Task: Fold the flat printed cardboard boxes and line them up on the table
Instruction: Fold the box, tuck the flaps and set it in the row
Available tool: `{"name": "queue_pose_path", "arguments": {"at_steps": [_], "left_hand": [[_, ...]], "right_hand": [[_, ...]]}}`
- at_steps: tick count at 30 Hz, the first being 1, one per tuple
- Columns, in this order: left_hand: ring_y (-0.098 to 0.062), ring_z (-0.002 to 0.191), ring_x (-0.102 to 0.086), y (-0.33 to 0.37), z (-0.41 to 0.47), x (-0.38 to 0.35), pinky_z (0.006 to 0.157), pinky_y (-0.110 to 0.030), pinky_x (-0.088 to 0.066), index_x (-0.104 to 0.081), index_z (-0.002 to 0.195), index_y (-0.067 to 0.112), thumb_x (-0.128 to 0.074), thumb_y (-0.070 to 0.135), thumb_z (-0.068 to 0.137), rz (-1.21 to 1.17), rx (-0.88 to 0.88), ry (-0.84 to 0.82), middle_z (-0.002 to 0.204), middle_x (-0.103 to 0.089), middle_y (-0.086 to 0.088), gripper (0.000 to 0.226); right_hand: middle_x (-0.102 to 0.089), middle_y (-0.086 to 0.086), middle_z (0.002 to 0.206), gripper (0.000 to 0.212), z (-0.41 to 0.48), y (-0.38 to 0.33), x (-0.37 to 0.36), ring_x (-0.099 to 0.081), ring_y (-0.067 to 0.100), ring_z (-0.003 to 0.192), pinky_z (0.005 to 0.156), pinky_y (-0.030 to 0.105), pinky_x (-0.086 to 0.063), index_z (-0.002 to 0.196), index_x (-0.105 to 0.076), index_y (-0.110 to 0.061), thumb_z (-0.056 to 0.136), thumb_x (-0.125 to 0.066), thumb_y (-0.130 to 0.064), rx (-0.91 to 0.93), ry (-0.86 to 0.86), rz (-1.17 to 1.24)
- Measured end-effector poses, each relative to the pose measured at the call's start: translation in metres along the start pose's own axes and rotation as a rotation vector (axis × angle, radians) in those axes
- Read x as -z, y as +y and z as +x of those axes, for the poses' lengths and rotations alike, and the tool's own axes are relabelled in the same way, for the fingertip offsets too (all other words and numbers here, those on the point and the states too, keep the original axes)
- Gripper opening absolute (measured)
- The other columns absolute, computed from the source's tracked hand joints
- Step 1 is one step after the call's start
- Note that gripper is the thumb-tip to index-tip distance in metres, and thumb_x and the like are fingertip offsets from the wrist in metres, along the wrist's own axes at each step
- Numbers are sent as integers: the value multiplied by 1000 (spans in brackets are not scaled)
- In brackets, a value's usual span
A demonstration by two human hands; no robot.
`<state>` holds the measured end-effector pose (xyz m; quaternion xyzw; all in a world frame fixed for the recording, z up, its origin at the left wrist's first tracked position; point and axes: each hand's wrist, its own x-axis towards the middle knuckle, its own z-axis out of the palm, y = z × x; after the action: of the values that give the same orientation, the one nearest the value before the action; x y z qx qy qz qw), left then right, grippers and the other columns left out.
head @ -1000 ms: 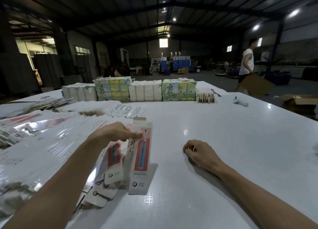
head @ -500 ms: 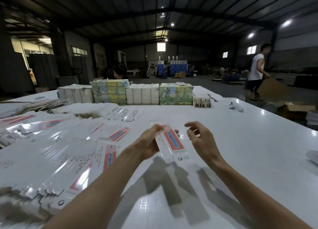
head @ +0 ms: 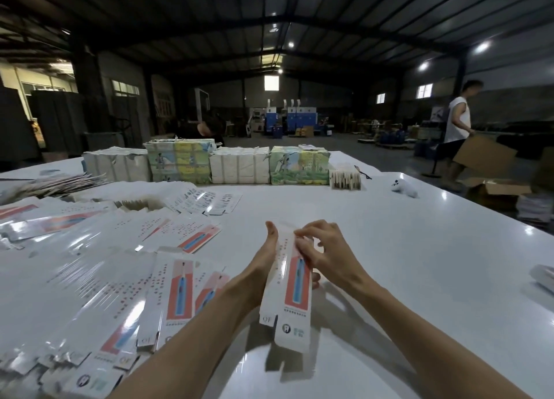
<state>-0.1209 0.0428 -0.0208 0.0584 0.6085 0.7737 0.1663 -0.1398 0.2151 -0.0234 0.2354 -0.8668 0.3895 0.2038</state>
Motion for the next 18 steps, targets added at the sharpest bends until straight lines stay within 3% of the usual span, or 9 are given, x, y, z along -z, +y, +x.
{"name": "queue_pose_path", "arguments": {"at_steps": [3,5,9,11,13,15,18], "left_hand": [[-36,75,-77,-4,-5,-1,65,-41,-64,-71,112,8,-34,79,96,31,3,-31,95,-76,-23,82],[-41,86,-77,-7,-6,1,74,-46,-64,-68,125,7,-36,83,93,61,-1,-66,108,-75,-26,88],[-37,80,-76,-7,-5,2,70,-43,-63,-63,127,6,-37,84,92,66,-8,-133,105,-75,-24,89],[-32,74,-73,-6,-3,0,68,-41,-63,-63,123,5,-36,85,92,57,17,-164,95,-72,-19,90],[-26,67,-68,-6,-3,-5,64,-36,-61,-61,119,4,-31,85,93,43,54,-167,86,-69,-14,91],[-18,58,-60,-9,1,-11,56,-30,-56,-60,107,5,-31,81,97,0,72,-136,77,-63,-9,82],[-13,49,-49,-12,7,-15,48,-23,-50,-55,95,6,-40,72,98,-191,102,-178,68,-50,-6,68]], "right_hand": [[-57,-1,117,20,0,-7,6,-65,15,99,68,20,-57,111,-72,-12,102,-67,-29,-95,0,199],[-56,1,119,19,-1,-9,10,-70,15,89,63,23,-59,102,-71,-11,102,-67,-29,-193,-24,349],[-72,9,91,30,-1,-8,23,-72,36,87,71,30,-58,82,-77,-12,102,-67,-33,-219,-197,531],[-72,15,92,34,-3,-8,27,-69,35,89,83,38,-57,93,-79,-4,99,-67,-35,-246,-295,690],[-68,17,96,42,-4,-6,29,-66,30,92,90,37,-54,111,-72,7,102,-65,-33,-255,-333,838],[-65,15,98,45,-4,-6,28,-64,24,91,83,32,-54,119,-65,11,103,-65,-32,-249,-318,971],[-66,12,99,35,-7,-15,22,-64,26,92,79,32,-55,110,-65,-2,97,-72,-33,-254,-218,1016]]}}
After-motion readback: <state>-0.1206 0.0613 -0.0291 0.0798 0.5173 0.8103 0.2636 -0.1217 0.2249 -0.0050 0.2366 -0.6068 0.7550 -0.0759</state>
